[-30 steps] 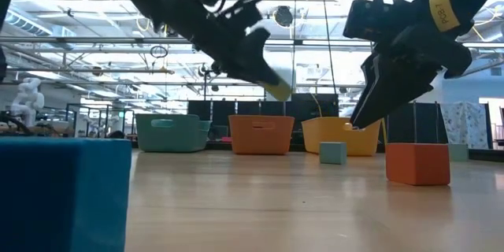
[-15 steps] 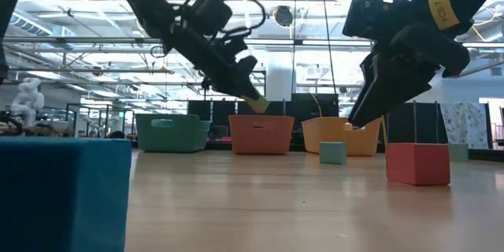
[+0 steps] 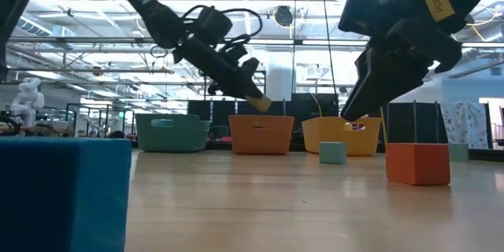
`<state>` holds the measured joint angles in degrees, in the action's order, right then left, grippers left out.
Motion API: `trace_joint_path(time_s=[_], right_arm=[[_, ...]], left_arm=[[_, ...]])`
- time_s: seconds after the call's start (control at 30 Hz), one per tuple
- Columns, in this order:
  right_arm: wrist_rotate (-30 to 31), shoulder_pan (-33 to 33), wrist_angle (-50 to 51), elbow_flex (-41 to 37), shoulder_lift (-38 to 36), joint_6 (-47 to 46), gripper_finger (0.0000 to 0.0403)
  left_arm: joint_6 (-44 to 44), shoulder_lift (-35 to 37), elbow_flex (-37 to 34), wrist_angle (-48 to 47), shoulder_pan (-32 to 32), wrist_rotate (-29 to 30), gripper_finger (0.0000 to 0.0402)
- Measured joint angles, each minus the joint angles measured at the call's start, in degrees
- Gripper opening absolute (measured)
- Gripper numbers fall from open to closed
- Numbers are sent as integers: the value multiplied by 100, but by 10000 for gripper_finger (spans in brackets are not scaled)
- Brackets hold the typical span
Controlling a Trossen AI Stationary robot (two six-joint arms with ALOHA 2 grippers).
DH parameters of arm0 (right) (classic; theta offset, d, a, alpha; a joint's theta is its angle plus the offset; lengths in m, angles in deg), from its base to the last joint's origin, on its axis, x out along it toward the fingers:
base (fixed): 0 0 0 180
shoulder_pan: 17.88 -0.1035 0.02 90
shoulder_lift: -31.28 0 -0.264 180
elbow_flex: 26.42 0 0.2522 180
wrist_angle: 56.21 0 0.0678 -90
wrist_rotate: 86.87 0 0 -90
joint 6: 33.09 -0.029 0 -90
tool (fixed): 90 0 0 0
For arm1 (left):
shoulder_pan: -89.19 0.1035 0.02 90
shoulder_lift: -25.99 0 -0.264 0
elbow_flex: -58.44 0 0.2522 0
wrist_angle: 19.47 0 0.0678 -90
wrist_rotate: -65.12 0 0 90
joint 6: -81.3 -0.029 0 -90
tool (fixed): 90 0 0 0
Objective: Sort blocks by size
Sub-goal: Put the green thick rectangular block into the orange bin, then put the red thick rectangular block into the orange bin
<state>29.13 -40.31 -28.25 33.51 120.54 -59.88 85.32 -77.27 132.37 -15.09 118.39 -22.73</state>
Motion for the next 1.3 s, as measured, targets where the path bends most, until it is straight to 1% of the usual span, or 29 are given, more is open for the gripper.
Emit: trace_joint_path(time_s=[0.23, 0.33, 0.53, 0.7, 0.9, 0.93, 1.1, 1.2, 1.3], right_arm=[[-19, 51, 5, 0, 0, -14, 164], [-31, 32, 52, 0, 0, -66, 164], [-23, 42, 42, 0, 0, 26, 164], [-15, 104, 27, 0, 0, 46, 164], [-23, 104, 17, 0, 0, 26, 164], [-28, 102, 24, 0, 0, 26, 164], [-35, 102, 35, 0, 0, 26, 164], [-35, 102, 40, 0, 0, 26, 164], [-33, 103, 38, 0, 0, 37, 164]], left_arm=[[-298, -514, 1019, -1305, -38, -68, 137], [-349, -664, 1282, -1797, -20, -66, 137], [-569, -788, 1587, -2492, 89, -59, 137], [-605, -1007, 1981, -3100, 147, -53, 137], [-604, -1286, 2349, -3437, 154, -90, 137], [-598, -1317, 2373, -3484, 154, -112, 141], [-600, -1375, 2427, -3492, 154, -123, 187], [-597, -1375, 2427, -3513, 154, -125, 194], [-589, -1341, 2427, -3563, 154, -127, 191]])
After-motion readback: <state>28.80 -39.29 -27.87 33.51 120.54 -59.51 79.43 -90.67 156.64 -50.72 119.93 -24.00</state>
